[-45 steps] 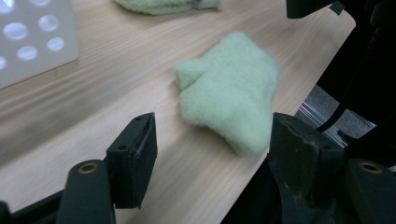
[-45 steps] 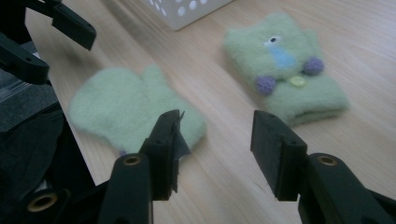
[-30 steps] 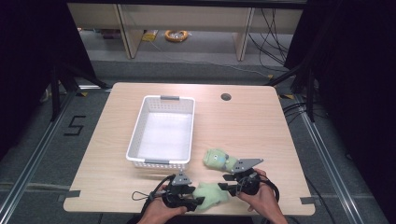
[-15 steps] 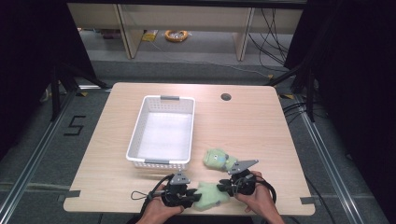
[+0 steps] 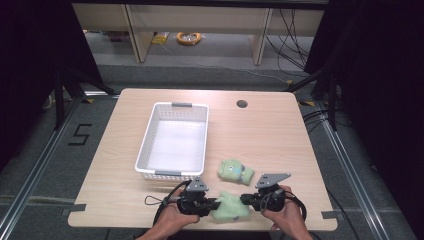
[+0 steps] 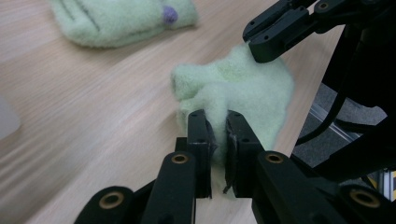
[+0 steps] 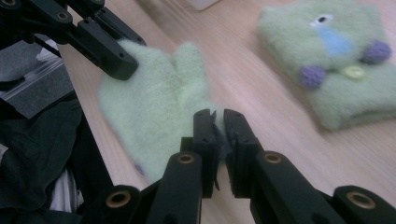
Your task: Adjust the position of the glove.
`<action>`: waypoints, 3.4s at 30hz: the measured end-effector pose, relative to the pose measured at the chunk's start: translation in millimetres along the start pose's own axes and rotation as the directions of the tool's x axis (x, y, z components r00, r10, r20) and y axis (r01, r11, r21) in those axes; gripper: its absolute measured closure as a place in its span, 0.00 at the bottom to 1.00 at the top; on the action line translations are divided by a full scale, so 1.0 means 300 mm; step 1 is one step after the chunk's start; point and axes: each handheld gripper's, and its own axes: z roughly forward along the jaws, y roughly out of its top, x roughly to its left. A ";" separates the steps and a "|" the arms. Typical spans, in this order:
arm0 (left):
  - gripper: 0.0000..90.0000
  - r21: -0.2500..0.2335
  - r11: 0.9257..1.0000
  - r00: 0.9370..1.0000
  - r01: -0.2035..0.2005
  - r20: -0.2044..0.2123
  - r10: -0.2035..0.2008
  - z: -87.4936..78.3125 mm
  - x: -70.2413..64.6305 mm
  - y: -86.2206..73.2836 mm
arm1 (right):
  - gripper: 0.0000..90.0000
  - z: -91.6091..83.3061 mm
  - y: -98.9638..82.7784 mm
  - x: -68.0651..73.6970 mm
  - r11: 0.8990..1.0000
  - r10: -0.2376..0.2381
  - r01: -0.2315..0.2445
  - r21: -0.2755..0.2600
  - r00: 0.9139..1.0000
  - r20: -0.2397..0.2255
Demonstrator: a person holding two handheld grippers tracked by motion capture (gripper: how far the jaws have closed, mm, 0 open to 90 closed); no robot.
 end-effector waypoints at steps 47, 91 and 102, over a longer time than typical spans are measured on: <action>0.49 -0.035 0.999 0.994 -0.021 -0.104 0.018 0.038 0.027 0.124 | 0.68 -0.009 0.059 -0.154 0.996 0.088 -0.084 -0.031 0.972 0.216; 0.42 -0.034 0.998 0.997 0.044 -0.056 -0.046 -0.081 0.015 0.019 | 0.95 0.084 0.229 -0.180 0.998 -0.036 0.031 0.057 0.994 0.103; 0.37 -0.028 0.998 0.997 0.056 -0.057 -0.058 -0.122 0.023 -0.015 | 0.95 -0.039 0.212 -0.061 0.995 -0.101 0.102 -0.017 0.995 0.019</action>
